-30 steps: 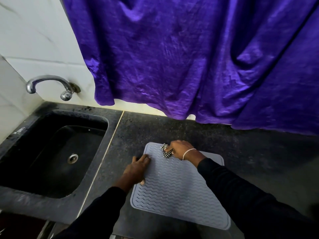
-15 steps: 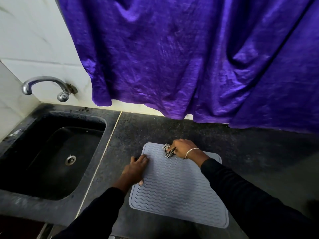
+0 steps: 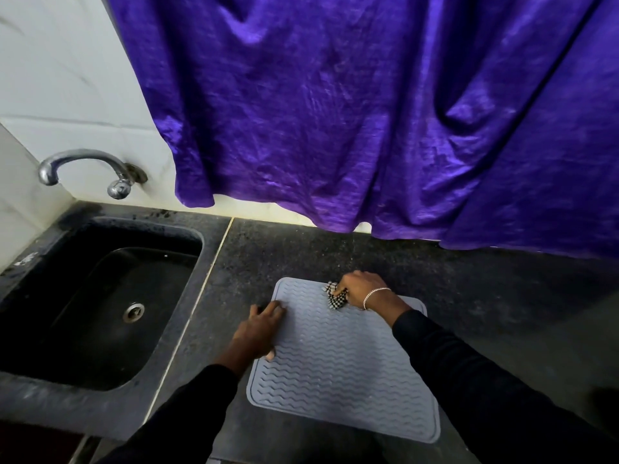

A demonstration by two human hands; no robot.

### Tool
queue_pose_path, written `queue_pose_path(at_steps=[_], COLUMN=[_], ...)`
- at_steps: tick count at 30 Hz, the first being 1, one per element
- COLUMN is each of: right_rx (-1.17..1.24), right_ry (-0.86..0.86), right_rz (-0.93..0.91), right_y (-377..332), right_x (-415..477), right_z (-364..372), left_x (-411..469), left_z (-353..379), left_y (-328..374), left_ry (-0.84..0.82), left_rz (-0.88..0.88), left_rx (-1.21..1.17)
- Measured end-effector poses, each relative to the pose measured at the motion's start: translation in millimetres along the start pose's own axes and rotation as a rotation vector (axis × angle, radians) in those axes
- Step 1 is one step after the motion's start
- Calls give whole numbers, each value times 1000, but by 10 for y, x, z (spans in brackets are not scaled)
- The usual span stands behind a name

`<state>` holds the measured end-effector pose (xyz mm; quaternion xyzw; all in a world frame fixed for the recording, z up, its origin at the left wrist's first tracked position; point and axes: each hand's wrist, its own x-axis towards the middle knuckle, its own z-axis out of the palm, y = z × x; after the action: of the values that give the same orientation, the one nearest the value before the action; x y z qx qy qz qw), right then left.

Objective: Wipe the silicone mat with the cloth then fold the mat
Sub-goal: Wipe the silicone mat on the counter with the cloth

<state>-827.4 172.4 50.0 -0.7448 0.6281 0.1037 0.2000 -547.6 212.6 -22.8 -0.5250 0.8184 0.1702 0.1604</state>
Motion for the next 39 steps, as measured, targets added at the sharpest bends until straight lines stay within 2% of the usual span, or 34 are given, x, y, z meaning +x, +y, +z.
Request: queue_pose_path(at_steps=[5,10,18,28,34,39], right_rx=[-7,44,-10,77,63,-50], right_ry=[17,18,3,12,0,29], right_rz=[-28,18,57,54,85,86], right_y=[-79,22,177,188,317,210], right_x=[-1,-96,-130,-249,-297,-206], right_z=[17,200,-16,200,71,-81], left_x=[4,9,-8,-27,-33,-34], left_z=[-35,-45,-82,-72,-82,-65], left_y=[18,14,45,80,105,111], left_ry=[-39,-45,-60,-18,-59,-43], left_rz=[-16,-15,-21,-44,-46,-42], left_rx=[-9,10,26,-99,-35,-18])
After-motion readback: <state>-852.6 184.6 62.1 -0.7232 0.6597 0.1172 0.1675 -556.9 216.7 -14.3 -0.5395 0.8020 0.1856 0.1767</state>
